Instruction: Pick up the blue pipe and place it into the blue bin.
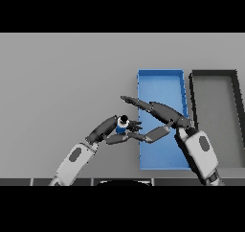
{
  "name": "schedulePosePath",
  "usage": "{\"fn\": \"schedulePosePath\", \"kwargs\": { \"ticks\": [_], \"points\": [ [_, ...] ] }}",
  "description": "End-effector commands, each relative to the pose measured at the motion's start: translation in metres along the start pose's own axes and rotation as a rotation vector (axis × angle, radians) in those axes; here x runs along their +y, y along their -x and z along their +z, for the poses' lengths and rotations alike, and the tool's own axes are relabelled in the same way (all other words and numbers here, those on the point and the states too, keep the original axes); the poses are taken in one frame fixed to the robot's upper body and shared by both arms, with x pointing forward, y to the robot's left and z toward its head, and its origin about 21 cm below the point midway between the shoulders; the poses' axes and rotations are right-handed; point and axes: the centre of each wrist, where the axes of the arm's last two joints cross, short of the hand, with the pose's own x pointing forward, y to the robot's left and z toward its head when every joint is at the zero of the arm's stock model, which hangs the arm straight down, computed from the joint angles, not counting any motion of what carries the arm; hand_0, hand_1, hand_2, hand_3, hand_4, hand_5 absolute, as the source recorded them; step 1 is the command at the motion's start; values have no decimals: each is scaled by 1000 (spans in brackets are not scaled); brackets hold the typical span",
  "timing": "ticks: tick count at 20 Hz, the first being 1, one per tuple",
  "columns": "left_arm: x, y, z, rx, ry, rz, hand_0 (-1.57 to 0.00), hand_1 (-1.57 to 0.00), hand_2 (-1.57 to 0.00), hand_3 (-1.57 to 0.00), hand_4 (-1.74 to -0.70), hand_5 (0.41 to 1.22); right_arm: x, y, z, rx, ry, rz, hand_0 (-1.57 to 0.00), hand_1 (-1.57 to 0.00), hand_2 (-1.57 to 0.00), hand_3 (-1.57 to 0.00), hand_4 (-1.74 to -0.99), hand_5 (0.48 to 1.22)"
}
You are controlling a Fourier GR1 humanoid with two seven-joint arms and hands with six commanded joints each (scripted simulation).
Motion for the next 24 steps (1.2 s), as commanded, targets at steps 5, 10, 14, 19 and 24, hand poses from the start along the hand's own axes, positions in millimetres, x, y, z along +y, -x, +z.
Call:
{"fn": "schedulePosePath", "kwargs": {
  "ticks": [5,10,14,19,24],
  "points": [
    [3,-1,-3,2,23,50,-1571,-1571,-1571,-1571,-1469,1221,5,-13,-32,-12,-105,54,-7,-16,-66,1,-1223,540],
    [4,-2,-2,18,13,8,-1571,-1571,-1571,-1571,-1467,1221,7,-17,-57,6,-161,69,-34,-55,-110,-7,-1192,507],
    [6,-2,-1,63,14,7,-1571,-1571,-1571,-1571,-1560,1221,9,-16,-76,11,-210,86,-507,-530,-538,-401,-1331,489],
    [3,-2,-2,79,9,32,-1571,-1571,-1571,-1523,-1677,1221,15,-11,-85,-10,-219,27,-1215,-1215,-1233,-1021,-1581,650],
    [6,-2,-3,32,15,70,-1571,-1571,-1571,-1441,-1718,1221,22,-9,-82,-54,-233,26,-1454,-1454,-1460,-1357,-1680,1034]
  ]
}}
